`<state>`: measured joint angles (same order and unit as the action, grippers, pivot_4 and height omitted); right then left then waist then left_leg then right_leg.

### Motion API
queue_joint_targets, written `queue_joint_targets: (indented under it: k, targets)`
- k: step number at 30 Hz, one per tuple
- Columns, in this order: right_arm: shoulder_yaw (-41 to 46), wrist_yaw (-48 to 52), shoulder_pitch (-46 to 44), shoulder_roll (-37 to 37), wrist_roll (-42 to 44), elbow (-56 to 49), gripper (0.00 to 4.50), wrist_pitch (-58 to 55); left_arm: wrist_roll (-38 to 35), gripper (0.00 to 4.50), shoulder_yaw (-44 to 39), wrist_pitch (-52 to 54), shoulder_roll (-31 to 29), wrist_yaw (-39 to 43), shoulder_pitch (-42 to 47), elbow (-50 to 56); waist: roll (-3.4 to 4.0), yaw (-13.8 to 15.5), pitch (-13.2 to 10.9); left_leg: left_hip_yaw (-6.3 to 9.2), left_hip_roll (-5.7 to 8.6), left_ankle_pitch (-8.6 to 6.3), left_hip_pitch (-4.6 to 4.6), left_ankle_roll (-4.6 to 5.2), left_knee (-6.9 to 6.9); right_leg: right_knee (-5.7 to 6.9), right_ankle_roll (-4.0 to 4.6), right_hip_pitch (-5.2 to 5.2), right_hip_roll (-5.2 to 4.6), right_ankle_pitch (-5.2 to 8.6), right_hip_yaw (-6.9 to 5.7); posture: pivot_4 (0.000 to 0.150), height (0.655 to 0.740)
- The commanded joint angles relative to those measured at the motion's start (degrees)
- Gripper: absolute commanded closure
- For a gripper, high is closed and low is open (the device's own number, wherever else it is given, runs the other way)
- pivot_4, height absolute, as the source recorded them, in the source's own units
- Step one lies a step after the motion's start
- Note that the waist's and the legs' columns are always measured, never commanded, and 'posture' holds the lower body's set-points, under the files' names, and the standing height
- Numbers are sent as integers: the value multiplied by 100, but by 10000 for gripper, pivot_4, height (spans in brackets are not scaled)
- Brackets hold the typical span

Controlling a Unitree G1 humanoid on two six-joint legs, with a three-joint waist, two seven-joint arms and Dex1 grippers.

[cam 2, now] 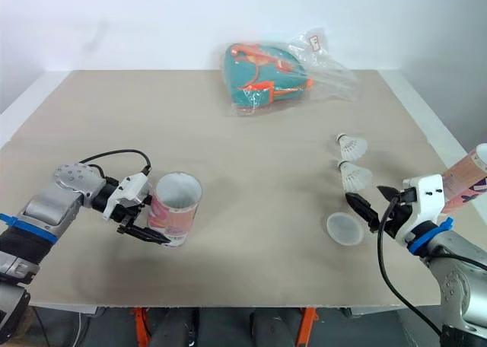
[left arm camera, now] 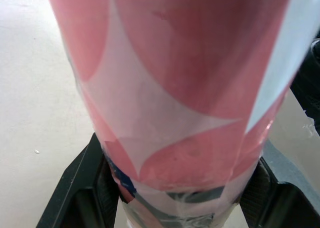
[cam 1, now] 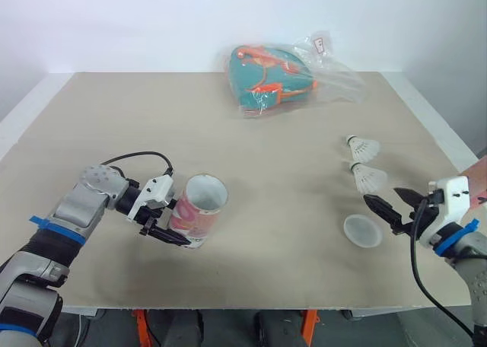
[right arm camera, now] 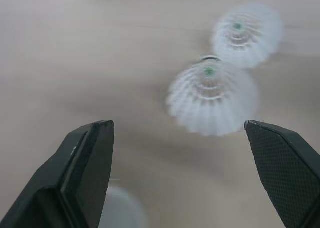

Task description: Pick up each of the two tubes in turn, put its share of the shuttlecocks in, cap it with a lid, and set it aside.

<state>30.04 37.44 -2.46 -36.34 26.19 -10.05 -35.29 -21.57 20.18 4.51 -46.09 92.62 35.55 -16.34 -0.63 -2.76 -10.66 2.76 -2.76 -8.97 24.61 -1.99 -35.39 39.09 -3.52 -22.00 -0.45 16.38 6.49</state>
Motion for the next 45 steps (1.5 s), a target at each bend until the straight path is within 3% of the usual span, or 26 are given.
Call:
queue_joint_targets:
  k: [1, 7, 13, 18, 24, 29, 33, 36, 41, 45]
  targets:
    - [-312, -161, -328, 2, -174, 324, 347, 228, 109, 18655, 96, -59, 39, -12, 3, -141, 2, 10, 1, 1, 0, 0, 0, 0, 1, 0, -1, 0, 1, 1, 0, 1500, 7400]
    - [-708, -244, -682, 23, -273, 665, 347, 372, 125, 18655, 21, -74, 48, -12, -74, -132, 5, 22, 1, 2, 3, 0, 8, 0, 1, 0, -10, 0, 1, 6, 0, 1500, 7400]
    - [-1139, -617, -1355, 38, -783, 1664, 347, 751, 148, 18655, -54, -65, 48, -12, -160, -79, 5, 11, 1, -1, 2, 1, 5, 1, 0, 0, -9, 0, 1, 2, 1, 1500, 7400]
    - [-1322, -769, -1713, 88, -1026, 2166, 16092, 1020, 168, 18655, -102, -50, 50, -12, -199, -34, 5, 10, 1, -2, 1, 1, 6, 1, 1, 0, -11, -2, 2, 4, 3, 1500, 7400]
    - [-1290, -723, -1642, 27, -1062, 2315, 43880, 1210, 192, 18655, -142, -13, 51, -12, -229, 10, 5, 8, 1, -3, 2, 1, 7, 1, 3, 0, -18, -1, 2, 3, 4, 1500, 7400]
    - [-1085, -254, -1450, -102, -572, 1623, 43880, 1019, 207, 18655, -158, 13, 69, -12, -217, 26, 6, 9, 1, -2, 2, 1, 7, 1, 3, 0, -17, -2, 2, 4, 4, 1500, 7400]
    - [-1419, 811, -1343, -376, 753, -579, 43880, 213, 211, 18655, -151, 35, 71, -12, -181, 19, 32, 2, -2, -4, 2, 1, 11, 1, 4, 0, -18, -9, 3, 2, 7, 1500, 7400]
    - [-1994, 1577, -1471, -712, 1184, -1643, 43880, 54, 222, 18655, -127, 44, 87, -12, -125, -14, 32, 5, -2, 1, -1, 1, 9, 1, 5, 2, -16, -8, 7, 3, 5, 1500, 7400]
    - [-2853, 2131, -2401, -941, 1062, -1777, 43880, 81, 235, 18655, -75, 16, 108, -12, -54, -76, 9, 14, -6, 1, 0, 0, 14, 1, -3, -4, -8, -10, 0, 5, 2, 1500, 7400]
    - [-4008, 2937, -3985, -792, 525, -1663, 43880, 409, 224, 18655, -77, 24, 142, -12, -21, -90, 24, 16, -7, -14, -3, 6, 39, 7, -3, -4, -6, -38, -5, -6, 3, 1500, 7400]
